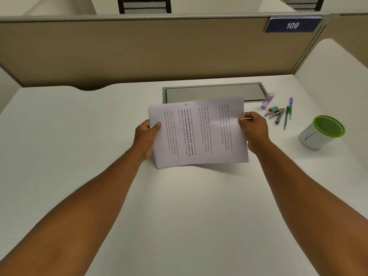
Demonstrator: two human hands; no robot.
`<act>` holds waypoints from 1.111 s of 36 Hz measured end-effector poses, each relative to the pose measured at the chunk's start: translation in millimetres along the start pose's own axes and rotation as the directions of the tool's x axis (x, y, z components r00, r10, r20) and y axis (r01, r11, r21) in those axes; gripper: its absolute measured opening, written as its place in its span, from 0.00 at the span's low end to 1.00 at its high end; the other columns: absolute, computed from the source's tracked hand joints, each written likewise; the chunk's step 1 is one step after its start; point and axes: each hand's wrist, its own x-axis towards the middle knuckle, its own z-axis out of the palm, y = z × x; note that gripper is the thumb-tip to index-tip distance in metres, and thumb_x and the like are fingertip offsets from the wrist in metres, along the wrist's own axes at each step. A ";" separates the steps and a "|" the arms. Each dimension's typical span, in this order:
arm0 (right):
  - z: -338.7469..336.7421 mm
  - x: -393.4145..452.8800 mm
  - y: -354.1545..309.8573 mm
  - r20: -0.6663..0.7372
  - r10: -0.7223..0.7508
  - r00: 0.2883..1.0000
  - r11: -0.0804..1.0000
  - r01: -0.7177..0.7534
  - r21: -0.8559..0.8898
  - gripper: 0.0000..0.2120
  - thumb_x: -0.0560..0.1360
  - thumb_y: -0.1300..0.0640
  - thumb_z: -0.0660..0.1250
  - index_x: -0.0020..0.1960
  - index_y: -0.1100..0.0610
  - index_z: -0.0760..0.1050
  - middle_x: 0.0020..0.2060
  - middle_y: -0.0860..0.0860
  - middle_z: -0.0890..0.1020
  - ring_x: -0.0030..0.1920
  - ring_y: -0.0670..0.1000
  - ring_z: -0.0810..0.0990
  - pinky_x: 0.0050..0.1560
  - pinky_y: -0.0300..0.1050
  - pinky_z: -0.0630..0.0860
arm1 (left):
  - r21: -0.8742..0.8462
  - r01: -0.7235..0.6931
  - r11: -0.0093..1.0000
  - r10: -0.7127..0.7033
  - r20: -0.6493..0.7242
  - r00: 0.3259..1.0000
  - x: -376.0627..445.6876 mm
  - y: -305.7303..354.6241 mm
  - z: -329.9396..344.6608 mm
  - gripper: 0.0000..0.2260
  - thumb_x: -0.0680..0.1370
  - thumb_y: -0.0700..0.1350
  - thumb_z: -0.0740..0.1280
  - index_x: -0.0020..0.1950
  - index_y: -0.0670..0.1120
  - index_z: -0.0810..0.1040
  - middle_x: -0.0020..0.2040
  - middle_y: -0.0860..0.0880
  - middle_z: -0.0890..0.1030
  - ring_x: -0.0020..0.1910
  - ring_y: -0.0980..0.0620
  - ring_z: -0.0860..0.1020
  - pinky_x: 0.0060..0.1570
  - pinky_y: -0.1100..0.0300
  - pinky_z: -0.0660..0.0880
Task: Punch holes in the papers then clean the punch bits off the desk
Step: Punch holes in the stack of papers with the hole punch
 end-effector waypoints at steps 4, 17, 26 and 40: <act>-2.7 -14.1 -2.2 -0.057 -0.170 0.984 0.985 0.169 -0.032 0.04 0.80 0.55 0.61 0.51 0.53 0.74 0.44 0.47 0.81 0.43 0.46 0.80 0.43 0.42 0.78 | -0.035 -0.077 0.996 0.076 -0.027 0.997 -11.3 11.2 2.9 0.07 0.81 0.48 0.66 0.57 0.48 0.77 0.55 0.47 0.83 0.53 0.45 0.82 0.55 0.44 0.80; -8.6 -56.1 23.6 -0.170 -0.324 0.931 0.942 0.334 0.033 0.04 0.82 0.51 0.59 0.52 0.51 0.70 0.48 0.48 0.80 0.48 0.48 0.82 0.46 0.44 0.81 | -0.079 -0.238 0.968 0.237 -0.021 0.971 -45.2 8.2 2.8 0.07 0.82 0.47 0.63 0.59 0.51 0.77 0.54 0.51 0.83 0.52 0.50 0.81 0.51 0.55 0.80; -6.4 -67.7 27.3 -0.154 -0.319 0.935 0.938 0.335 0.093 0.04 0.82 0.54 0.59 0.54 0.52 0.71 0.47 0.44 0.80 0.48 0.46 0.82 0.44 0.38 0.80 | -0.120 -0.248 0.961 0.246 -0.030 0.969 -51.5 5.1 3.6 0.07 0.81 0.45 0.64 0.58 0.52 0.77 0.54 0.52 0.83 0.52 0.51 0.81 0.53 0.54 0.80; -7.4 -74.2 28.1 -0.136 -0.288 0.948 0.947 0.303 0.110 0.04 0.82 0.56 0.58 0.54 0.53 0.71 0.47 0.44 0.80 0.49 0.45 0.81 0.43 0.35 0.79 | -0.101 -0.244 0.964 0.246 0.008 0.969 -55.9 10.0 3.0 0.06 0.80 0.47 0.66 0.57 0.53 0.78 0.55 0.50 0.83 0.55 0.46 0.81 0.53 0.51 0.80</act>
